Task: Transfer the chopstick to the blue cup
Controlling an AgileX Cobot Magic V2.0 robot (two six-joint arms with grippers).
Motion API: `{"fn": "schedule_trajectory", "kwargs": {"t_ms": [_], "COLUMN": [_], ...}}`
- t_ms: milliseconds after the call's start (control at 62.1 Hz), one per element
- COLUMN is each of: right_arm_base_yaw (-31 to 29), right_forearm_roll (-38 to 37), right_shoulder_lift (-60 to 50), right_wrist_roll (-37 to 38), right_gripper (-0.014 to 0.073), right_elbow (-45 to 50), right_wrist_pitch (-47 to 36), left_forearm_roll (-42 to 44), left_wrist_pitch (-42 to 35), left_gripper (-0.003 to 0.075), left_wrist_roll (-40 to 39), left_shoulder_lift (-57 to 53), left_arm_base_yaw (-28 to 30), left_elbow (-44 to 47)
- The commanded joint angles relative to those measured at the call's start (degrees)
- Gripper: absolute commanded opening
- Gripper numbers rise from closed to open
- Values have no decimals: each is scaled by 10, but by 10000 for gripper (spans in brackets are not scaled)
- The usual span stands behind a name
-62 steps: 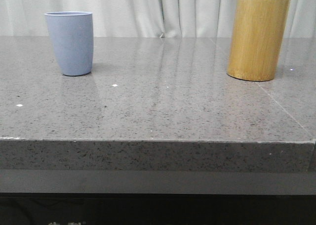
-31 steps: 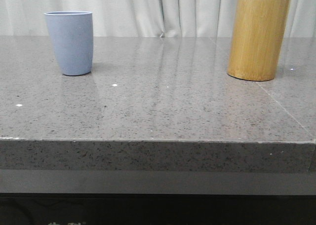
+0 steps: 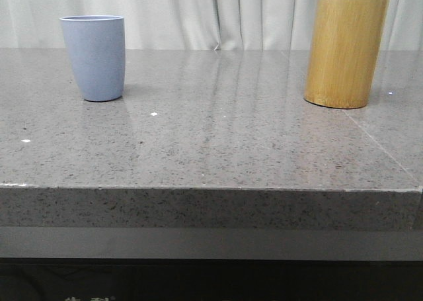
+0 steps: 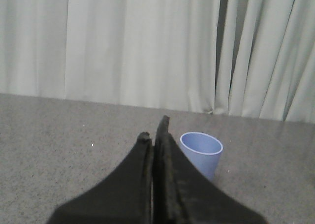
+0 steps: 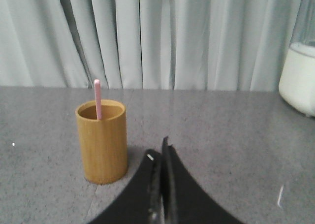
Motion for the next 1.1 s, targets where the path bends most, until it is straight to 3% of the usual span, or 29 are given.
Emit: {"fn": "schedule_trajectory", "kwargs": {"t_ms": [0, 290, 692, 757, 837, 902, 982, 1079], "right_arm_base_yaw": [-2, -2, -2, -2, -2, -2, -2, -2], "right_forearm_roll": [-9, -10, -10, -10, -10, -10, -10, -10], "right_shoulder_lift": [56, 155, 179, 179, 179, 179, 179, 179], "right_wrist_roll": [-2, -2, -2, -2, -3, -6, -6, -6], "right_gripper": [-68, -68, -45, 27, 190, 377, 552, 626], "right_elbow": [-46, -54, -54, -54, -54, -54, -54, -54], "right_wrist_pitch": [24, 77, 115, 115, 115, 115, 115, 115], "left_forearm_roll": [-2, -20, -55, -55, -55, -55, -55, -55], "left_wrist_pitch": [10, 45, 51, 51, 51, 51, 51, 51], "left_gripper": [-19, -19, -18, -15, 34, 122, 311, 476], "left_wrist_roll": [23, 41, 41, 42, 46, 56, 57, 57], "left_shoulder_lift": [68, 202, 267, 267, 267, 267, 267, 267], "left_arm_base_yaw": [2, 2, 2, 2, 2, 2, 2, 2], "left_elbow": [-56, -82, -82, -82, -82, -82, -82, -82]}}
